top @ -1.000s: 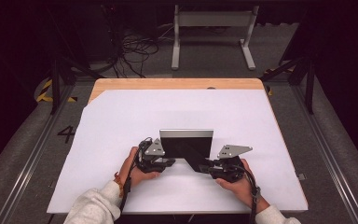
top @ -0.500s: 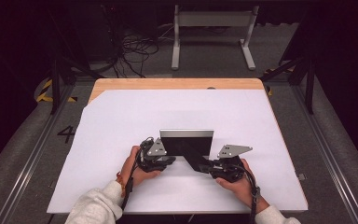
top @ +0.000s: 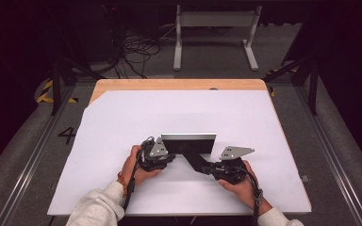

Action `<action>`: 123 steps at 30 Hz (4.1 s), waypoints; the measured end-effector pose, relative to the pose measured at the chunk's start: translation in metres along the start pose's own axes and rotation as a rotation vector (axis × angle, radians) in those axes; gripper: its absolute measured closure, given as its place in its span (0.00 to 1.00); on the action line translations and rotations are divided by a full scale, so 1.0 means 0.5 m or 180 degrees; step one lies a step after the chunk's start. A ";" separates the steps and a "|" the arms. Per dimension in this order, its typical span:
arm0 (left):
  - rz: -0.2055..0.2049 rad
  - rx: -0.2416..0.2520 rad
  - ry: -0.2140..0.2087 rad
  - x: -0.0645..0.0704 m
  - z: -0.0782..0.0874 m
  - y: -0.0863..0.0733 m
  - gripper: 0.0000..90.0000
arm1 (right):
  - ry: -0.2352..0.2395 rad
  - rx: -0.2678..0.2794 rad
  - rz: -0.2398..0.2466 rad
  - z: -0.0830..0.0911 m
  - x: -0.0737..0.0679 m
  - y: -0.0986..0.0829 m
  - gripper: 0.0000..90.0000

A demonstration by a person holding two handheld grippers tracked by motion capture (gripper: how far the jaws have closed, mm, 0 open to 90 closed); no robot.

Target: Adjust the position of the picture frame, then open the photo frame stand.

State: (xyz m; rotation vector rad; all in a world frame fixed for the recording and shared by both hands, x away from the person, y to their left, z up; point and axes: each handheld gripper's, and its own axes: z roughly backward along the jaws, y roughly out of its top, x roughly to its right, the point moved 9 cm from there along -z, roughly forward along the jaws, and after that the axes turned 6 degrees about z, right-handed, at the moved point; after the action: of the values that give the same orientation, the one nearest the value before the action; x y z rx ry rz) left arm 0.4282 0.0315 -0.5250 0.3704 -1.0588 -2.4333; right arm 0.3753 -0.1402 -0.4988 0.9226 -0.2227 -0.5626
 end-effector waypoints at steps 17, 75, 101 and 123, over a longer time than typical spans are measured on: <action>0.0086 0.0065 -0.0058 -0.012 0.017 -0.006 0.72 | -0.0016 -0.0044 0.0006 -0.004 -0.001 -0.006 0.89; -0.0033 0.0280 0.0225 -0.011 0.018 0.030 0.74 | -0.0014 -0.0072 -0.0011 -0.009 -0.001 -0.009 0.92; -0.0013 0.0362 0.0176 -0.017 0.028 0.034 0.74 | -0.0037 -0.0089 -0.0028 -0.005 -0.002 -0.018 0.93; -0.0002 0.0685 0.0074 -0.025 0.110 0.049 0.69 | -0.0173 0.0098 -0.0030 0.048 0.010 -0.003 0.88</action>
State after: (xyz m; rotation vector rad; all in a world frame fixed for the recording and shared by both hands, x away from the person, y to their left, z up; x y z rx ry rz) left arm 0.4238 0.0570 -0.4694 0.4674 -1.3144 -2.3155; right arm 0.3692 -0.1604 -0.4858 0.9394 -0.2768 -0.5949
